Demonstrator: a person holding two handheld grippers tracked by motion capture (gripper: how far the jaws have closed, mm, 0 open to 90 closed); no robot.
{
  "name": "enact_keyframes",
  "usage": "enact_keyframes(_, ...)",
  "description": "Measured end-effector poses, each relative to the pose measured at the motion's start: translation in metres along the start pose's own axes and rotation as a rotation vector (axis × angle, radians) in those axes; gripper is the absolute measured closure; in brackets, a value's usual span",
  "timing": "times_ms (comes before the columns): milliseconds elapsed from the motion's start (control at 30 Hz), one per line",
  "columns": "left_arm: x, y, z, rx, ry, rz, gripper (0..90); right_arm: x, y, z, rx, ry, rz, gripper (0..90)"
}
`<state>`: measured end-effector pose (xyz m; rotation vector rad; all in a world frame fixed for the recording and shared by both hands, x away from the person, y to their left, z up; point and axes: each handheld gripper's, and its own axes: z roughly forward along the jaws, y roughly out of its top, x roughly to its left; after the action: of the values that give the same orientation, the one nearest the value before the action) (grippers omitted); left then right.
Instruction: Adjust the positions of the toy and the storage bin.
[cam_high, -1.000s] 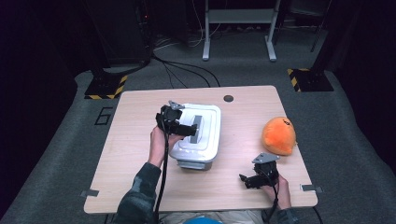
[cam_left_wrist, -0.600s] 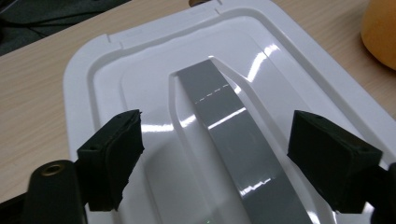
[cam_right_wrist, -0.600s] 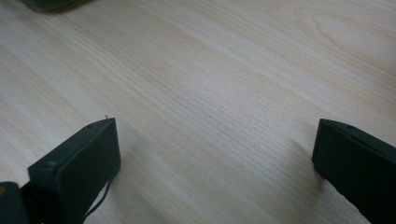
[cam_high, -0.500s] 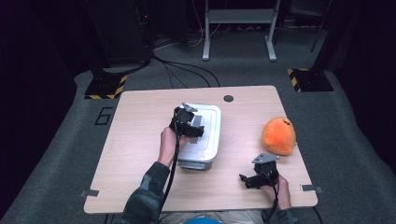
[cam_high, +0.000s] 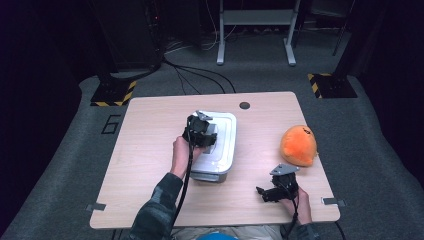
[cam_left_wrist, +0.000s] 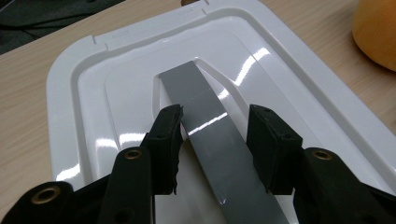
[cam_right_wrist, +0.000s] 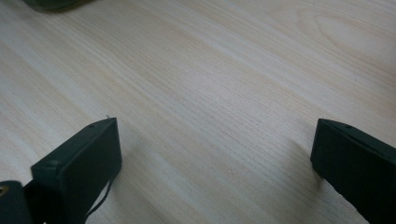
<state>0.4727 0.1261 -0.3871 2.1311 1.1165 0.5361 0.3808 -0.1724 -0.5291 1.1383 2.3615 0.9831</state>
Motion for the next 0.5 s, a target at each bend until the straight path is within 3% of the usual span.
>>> enact_keyframes(500, 0.014, -0.005, -0.006, 0.002, 0.036, 0.032, 64.2, 0.0, 0.0, 0.0, 0.0, 0.001, 0.0, 1.1)
